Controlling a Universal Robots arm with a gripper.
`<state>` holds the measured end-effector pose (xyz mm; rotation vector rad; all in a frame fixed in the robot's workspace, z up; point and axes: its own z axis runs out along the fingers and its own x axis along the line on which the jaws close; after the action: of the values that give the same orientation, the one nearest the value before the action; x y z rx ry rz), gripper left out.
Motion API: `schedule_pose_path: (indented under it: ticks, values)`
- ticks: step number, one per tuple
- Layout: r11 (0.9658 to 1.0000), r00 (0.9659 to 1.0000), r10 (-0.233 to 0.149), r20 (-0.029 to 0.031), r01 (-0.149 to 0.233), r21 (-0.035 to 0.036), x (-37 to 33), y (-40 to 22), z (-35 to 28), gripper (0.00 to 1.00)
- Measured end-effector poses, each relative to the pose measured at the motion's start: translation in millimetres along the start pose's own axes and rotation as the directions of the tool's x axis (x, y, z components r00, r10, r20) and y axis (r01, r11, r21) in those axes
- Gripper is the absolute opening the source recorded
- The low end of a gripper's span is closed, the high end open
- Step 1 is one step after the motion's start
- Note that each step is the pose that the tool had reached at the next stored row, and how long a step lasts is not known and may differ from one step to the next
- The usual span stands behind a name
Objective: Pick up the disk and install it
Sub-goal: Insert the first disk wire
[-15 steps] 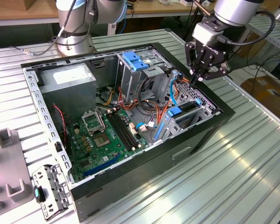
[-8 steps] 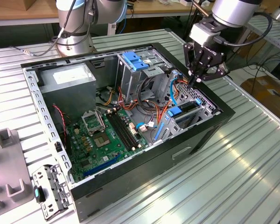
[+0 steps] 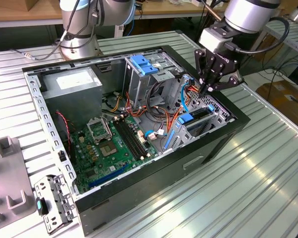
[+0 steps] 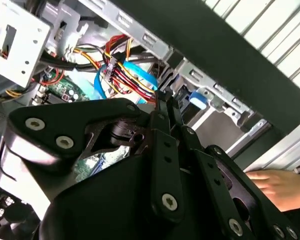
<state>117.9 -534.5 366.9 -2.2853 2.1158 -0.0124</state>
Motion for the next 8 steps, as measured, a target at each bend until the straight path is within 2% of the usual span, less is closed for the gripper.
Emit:
schedule_pose_path:
  ticks: [2,4,5,8]
  values:
    - [1.0000,1.0000,0.000,-0.0002,0.000,0.0000,5.2,2.1,0.4,0.16]
    - [1.0000,1.0000,0.000,-0.0001,0.000,0.0000,15.8,3.7,1.7,0.16]
    - [1.0000,1.0000,0.000,0.0002,0.000,0.0000,18.1,5.4,3.8,0.16]
    - [0.9999,0.9999,0.016,-0.0005,-0.016,0.0002,18.1,7.5,9.0,0.16]
